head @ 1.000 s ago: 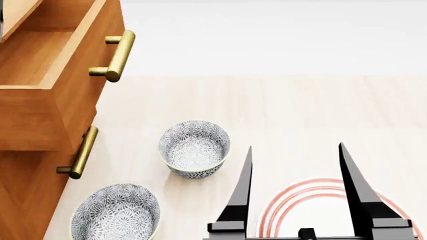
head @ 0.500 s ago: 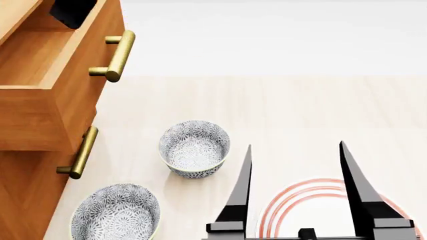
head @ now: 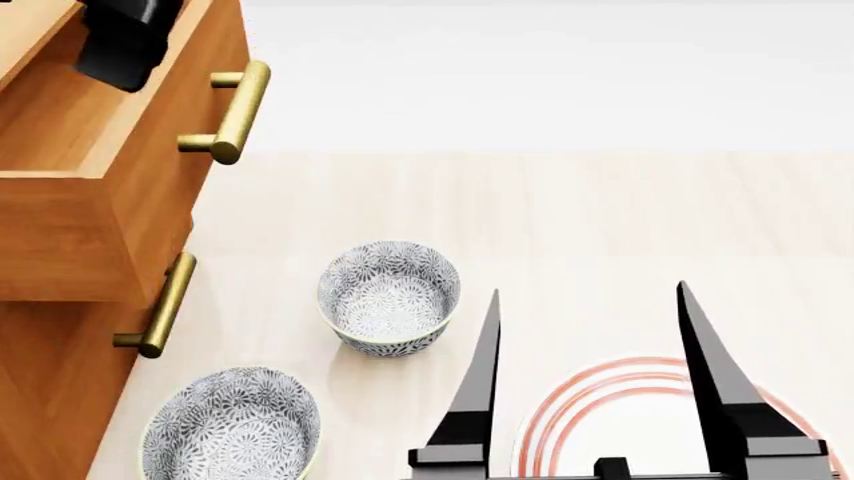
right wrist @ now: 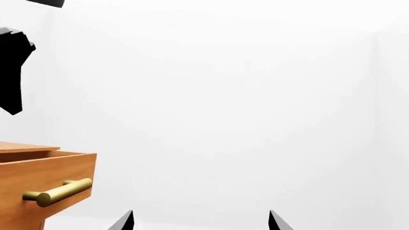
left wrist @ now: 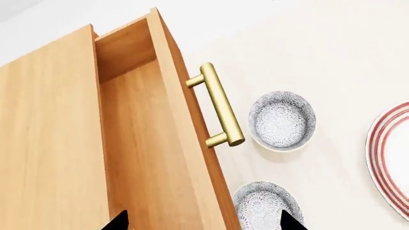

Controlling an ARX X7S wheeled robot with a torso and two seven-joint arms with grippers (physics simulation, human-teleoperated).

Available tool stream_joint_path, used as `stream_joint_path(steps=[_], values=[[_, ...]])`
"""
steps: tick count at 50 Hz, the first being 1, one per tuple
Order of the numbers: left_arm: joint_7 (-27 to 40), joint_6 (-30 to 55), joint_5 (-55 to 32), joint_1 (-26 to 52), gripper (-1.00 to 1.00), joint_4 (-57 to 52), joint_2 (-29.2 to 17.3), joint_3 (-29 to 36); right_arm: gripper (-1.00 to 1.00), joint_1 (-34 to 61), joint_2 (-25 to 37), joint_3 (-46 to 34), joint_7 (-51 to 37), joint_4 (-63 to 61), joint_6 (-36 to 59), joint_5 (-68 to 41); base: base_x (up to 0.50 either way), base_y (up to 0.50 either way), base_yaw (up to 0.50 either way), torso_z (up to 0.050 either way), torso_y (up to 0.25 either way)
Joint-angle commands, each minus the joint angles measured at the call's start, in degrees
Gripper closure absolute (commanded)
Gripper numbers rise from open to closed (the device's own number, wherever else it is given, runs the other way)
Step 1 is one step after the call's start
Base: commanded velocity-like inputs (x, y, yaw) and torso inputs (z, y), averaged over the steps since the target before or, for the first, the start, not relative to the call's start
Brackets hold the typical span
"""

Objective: Open the top drawer of the cabinet.

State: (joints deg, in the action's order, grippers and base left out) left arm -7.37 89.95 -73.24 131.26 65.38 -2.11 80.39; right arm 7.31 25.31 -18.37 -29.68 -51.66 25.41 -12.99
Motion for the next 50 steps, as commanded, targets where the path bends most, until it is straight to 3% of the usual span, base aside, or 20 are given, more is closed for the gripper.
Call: stream_joint_path(steps=[1, 4, 8, 18, 22, 26, 33, 41, 50], values=[[9.35, -3.46, -18.28, 2.16, -1.0, 9.38, 2.1, 2.07, -1.0, -0.47, -1.07, 1.45, 2.03, -0.28, -0.11, -0.2, 0.0, 0.0, 0.0, 0.0, 0.0], [11.41, -4.47, -26.37, 1.83, -1.0, 9.6, 2.01, 7.29, -1.0, -0.42, -0.99, 1.63, 1.97, -0.3, -0.15, -0.37, 0.0, 0.0, 0.0, 0.0, 0.0], [11.4, -8.09, -43.23, 1.95, -1.0, 9.6, 2.08, 22.25, -1.0, -0.47, -0.89, 1.6, 1.92, -0.22, -0.32, -0.39, 0.0, 0.0, 0.0, 0.0, 0.0], [11.79, -11.65, -58.91, 0.82, -1.0, 9.58, 2.1, 37.94, -1.0, -0.54, -0.63, 1.78, 1.72, -0.22, -0.53, -0.65, 0.0, 0.0, 0.0, 0.0, 0.0], [11.28, -12.16, -56.56, 0.01, -1.0, 9.31, 2.1, 37.0, -1.0, -0.21, -0.6, 1.61, 1.56, -0.6, 0.05, -0.75, 0.0, 0.0, 0.0, 0.0, 0.0], [11.49, -13.91, -65.09, -0.36, -1.0, 9.58, 2.09, 44.9, -1.0, -0.3, -0.44, 1.81, 1.39, -0.81, 0.1, -0.89, 0.0, 0.0, 0.0, 0.0, 0.0], [10.88, -15.54, -67.19, -1.68, -1.0, 9.56, 2.1, 48.36, -1.0, -0.38, -0.22, 1.67, 1.2, -1.01, 0.01, -0.79, 0.0, 0.0, 0.0, 0.0, 0.0], [11.61, -16.95, -69.36, -3.15, -1.0, 9.57, 2.09, 50.36, -1.0, -0.62, -0.03, 1.64, 1.0, -0.95, -0.25, -0.85, 0.0, 0.0, 0.0, 0.0, 0.0], [12.64, -17.47, -66.78, -4.64, -1.0, 9.55, 2.1, 47.38, -1.0, -0.54, 0.14, 1.78, 0.83, -0.84, -0.35, -1.15, 0.0, 0.0, 0.0, 0.0, 0.0]])
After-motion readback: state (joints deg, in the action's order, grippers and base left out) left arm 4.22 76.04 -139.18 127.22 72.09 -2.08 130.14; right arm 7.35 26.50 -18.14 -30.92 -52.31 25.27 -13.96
